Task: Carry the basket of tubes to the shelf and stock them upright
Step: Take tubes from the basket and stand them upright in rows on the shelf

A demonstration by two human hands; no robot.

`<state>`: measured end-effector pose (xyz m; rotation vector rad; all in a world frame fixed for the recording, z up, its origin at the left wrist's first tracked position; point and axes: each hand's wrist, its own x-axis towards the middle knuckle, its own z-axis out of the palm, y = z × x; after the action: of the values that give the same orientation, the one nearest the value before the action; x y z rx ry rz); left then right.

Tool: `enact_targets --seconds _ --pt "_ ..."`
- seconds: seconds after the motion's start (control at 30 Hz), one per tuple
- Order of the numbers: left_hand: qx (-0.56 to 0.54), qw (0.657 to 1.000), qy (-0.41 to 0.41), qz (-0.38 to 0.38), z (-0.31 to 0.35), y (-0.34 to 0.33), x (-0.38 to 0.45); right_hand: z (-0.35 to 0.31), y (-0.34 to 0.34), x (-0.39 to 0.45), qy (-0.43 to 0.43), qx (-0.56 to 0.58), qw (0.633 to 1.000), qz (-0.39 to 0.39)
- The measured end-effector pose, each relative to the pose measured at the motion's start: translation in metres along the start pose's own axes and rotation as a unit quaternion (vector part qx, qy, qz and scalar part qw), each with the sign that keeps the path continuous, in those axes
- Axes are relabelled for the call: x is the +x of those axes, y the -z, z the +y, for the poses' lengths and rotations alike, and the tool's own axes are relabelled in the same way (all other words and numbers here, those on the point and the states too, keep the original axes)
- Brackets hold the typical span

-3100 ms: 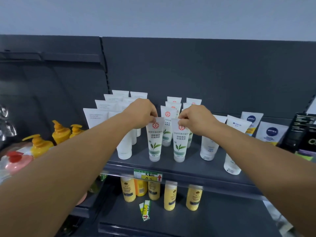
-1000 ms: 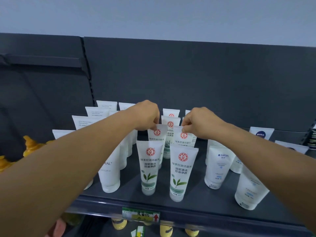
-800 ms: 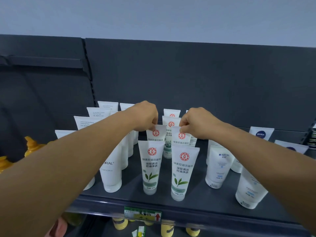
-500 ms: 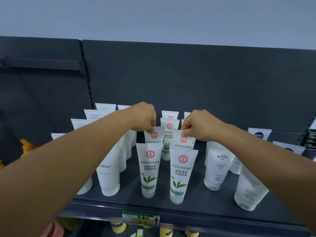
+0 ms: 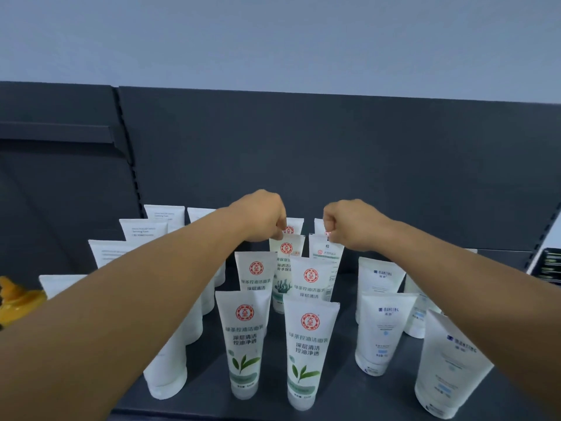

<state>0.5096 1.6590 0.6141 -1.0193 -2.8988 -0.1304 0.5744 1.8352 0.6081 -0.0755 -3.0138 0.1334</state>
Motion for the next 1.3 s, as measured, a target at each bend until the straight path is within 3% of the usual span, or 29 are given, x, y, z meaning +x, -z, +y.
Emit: enact_targets --seconds 0.27,0.4,0.77,1.3 --pt "0.035 0.999 -0.011 -0.031 -0.001 -0.003 0.014 0.001 0.008 0.010 0.052 0.035 0.995 -0.084" --pt "0.057 0.998 -0.014 -0.033 -0.006 -0.001 0.015 0.004 0.001 0.015 0.091 -0.011 0.995 -0.045" --pt "0.073 0.997 -0.005 -0.012 -0.027 0.000 0.002 -0.007 -0.013 0.019 0.056 0.064 0.996 -0.002" --pt "0.063 0.997 0.000 -0.035 -0.033 0.003 0.004 -0.010 -0.009 0.021 0.044 0.116 0.992 -0.028"
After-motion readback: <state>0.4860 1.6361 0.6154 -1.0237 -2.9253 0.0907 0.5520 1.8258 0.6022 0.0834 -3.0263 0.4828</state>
